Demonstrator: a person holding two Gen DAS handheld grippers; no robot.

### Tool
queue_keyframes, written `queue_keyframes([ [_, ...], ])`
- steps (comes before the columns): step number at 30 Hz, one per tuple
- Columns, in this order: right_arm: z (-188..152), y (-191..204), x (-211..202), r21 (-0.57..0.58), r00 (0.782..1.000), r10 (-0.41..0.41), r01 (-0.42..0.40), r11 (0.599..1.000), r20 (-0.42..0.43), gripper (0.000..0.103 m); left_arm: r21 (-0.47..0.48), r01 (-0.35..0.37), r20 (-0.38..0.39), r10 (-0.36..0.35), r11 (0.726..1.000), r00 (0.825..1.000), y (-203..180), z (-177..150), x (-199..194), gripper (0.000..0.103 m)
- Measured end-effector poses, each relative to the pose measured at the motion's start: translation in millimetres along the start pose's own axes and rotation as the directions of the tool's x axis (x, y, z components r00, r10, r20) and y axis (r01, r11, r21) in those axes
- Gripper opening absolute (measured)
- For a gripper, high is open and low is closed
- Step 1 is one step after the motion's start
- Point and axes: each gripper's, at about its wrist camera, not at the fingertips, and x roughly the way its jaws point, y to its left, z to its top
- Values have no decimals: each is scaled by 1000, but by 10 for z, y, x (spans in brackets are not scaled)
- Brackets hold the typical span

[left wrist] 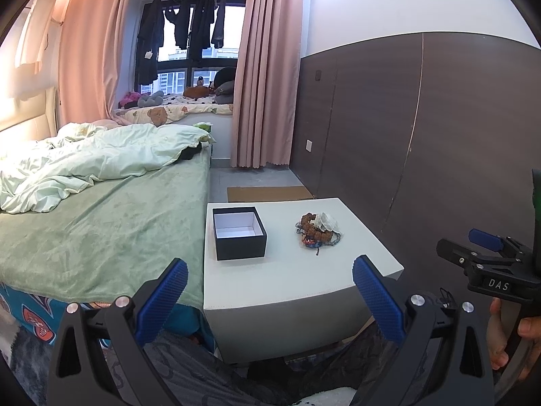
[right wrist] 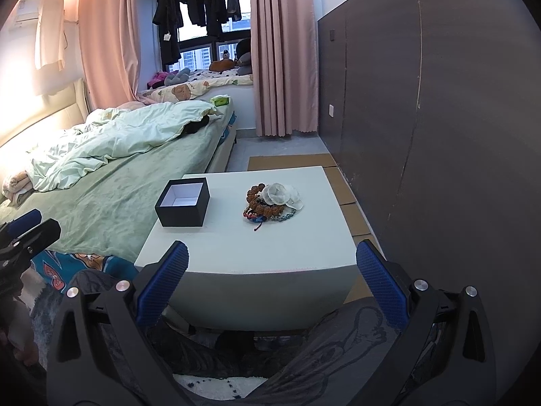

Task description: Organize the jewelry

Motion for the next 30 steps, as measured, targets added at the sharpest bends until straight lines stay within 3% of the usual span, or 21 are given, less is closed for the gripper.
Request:
queue_keyframes([
  [30, 59, 116, -49, 28, 1000, 8, -9, 1000, 6, 99, -12, 2, -3, -2, 1000, 1000, -11, 36, -60, 95],
])
